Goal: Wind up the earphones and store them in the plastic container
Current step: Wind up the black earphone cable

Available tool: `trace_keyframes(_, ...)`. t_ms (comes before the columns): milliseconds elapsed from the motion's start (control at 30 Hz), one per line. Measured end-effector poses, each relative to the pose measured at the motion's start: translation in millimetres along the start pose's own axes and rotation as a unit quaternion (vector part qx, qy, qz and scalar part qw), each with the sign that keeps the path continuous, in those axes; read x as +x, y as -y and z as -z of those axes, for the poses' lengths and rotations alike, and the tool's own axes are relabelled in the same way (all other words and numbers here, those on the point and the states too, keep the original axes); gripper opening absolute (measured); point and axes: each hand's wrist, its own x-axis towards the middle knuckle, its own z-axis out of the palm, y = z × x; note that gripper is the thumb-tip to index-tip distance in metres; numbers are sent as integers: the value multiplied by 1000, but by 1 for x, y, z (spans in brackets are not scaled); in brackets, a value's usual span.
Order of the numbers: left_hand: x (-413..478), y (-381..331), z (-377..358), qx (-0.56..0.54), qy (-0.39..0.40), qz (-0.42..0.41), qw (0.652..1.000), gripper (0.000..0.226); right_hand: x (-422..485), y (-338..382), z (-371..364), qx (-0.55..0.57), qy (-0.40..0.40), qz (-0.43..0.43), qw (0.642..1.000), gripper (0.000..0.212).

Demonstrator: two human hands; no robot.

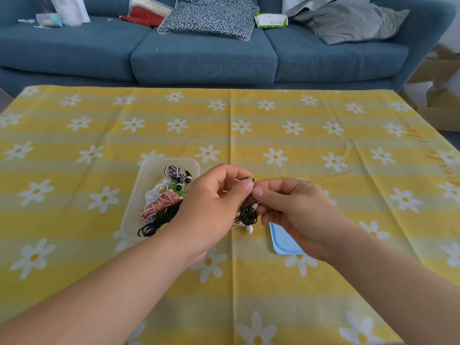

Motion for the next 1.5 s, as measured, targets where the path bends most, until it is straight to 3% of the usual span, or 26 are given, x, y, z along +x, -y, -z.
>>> trace_keyframes(167, 6, 1, -5, -28, -25, 43, 998, 10, -1, 2, 8, -41, 1, -21, 999, 13)
trace_keyframes(267, 8, 2, -7, -32, -19, 57, 998, 12, 6, 6, 20, -36, -110, -34, 993, 11)
trace_keyframes(400, 5, 2, -8, -10, -7, 64, 998, 13, 15, 4, 41, -233, -239, -15, 943, 18)
trace_keyframes(700, 2, -2, 0, -33, -11, 90, 995, 13, 49, -14, 40, -473, -217, -22, 854, 23)
trace_keyframes(867, 4, -6, 3, -59, -9, 89, 994, 15, 51, -13, 34, -514, -219, -13, 829, 15)
trace_keyframes(933, 5, -8, 4, -67, -12, 86, 994, 15, 45, -7, 31, -490, -221, 3, 843, 13)
trace_keyframes(1000, 5, -10, 7, -77, -15, 83, 993, 14, 38, 2, 23, -422, -217, 22, 880, 10)
trace_keyframes(1100, 5, -12, 8, -77, -16, 77, 994, 15, 24, 15, 7, -234, -175, 27, 956, 6)
trace_keyframes(1167, 5, -12, 8, -74, -11, 72, 995, 16, 15, 20, 0, -111, -123, 19, 986, 16)
trace_keyframes(1267, 3, -12, 9, -69, 2, 64, 996, 18, 7, 20, -3, -8, -63, -5, 998, 20)
trace_keyframes(1500, 1, -13, 8, -52, 8, 22, 998, 15, 4, 22, -3, 65, -10, -22, 998, 28)
